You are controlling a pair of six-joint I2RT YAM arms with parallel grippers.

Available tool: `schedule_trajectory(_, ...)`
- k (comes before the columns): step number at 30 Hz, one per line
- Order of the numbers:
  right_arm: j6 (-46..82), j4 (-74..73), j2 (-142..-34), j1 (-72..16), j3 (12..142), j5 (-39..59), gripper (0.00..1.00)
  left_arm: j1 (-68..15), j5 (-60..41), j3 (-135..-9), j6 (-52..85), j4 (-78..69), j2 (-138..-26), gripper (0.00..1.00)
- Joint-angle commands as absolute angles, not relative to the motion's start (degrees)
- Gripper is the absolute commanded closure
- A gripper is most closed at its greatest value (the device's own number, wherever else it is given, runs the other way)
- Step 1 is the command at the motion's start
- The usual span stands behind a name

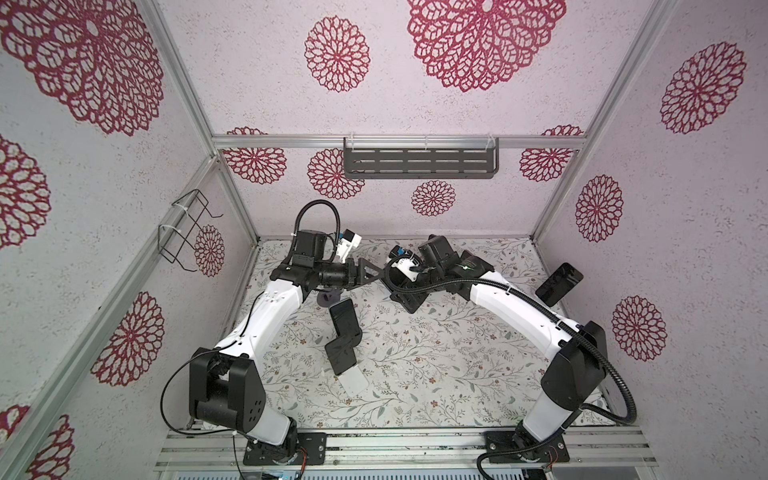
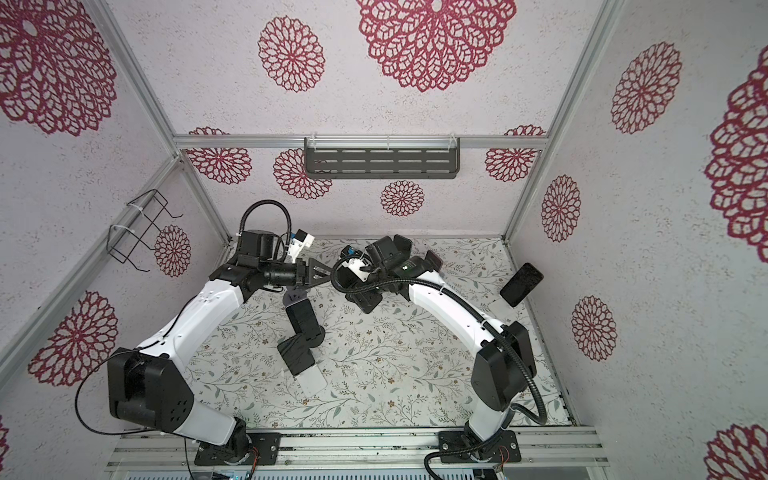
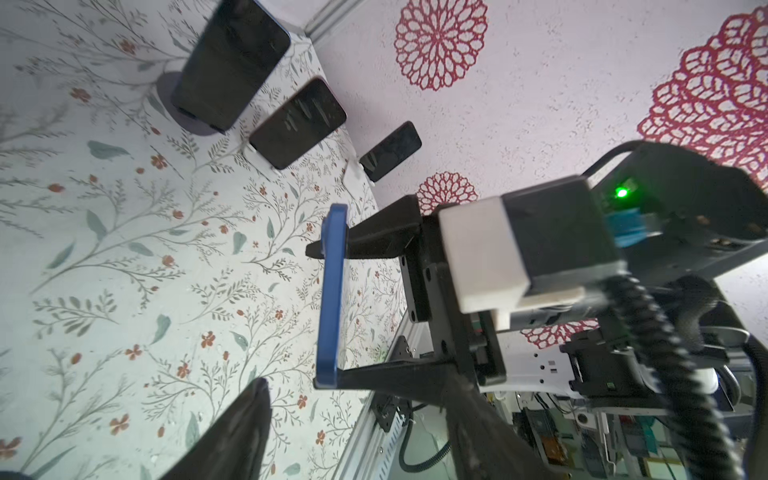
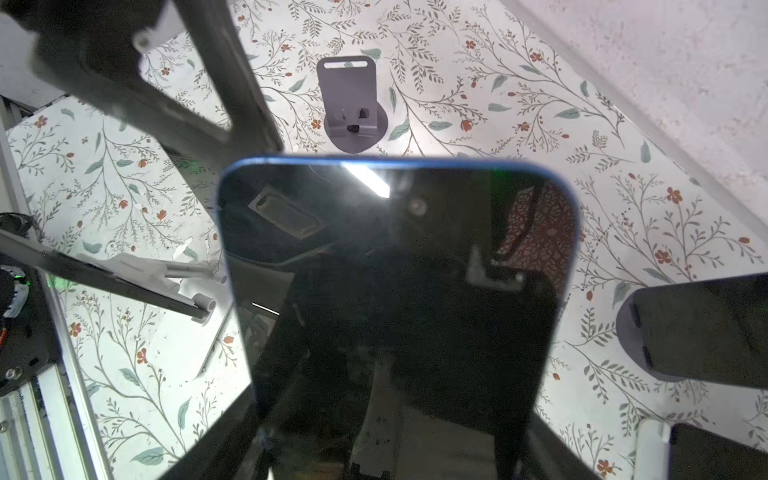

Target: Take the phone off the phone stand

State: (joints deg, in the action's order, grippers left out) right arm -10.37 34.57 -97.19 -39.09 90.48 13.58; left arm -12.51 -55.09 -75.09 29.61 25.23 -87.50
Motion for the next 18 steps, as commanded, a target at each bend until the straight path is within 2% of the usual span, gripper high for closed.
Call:
schedule_trajectory(1, -4.55, 29.97, -96.56, -38.54, 91.71, 11.99, 0.69, -10.6, -52.69, -74.37, 28.43, 21.99, -84.71, 0.29)
schedule_trajectory(4, 1.06, 29.51, -98.04, -38.5, 92.64, 9.01, 0.78, -8.71, -50.01, -73.58, 27.73, 20.95, -82.76, 0.3)
schedule_trajectory(7, 8.06, 28.57, -100.22, -38.41, 93.7, 5.08, 0.82, -6.53, -46.83, -72.91, 25.81, 20.96, -80.79, 0.31)
schedule_trajectory(11, 16.56, 29.37, -105.27, -38.41, 96.81, -0.76, 0.99, -4.37, -41.38, -72.31, 22.45, 22.1, -78.44, 0.32)
schedule_trajectory(18, 26.92, 33.01, -115.63, -38.75, 105.62, -4.4, 1.0, -3.79, -34.39, -73.03, 17.52, 26.33, -77.67, 0.32)
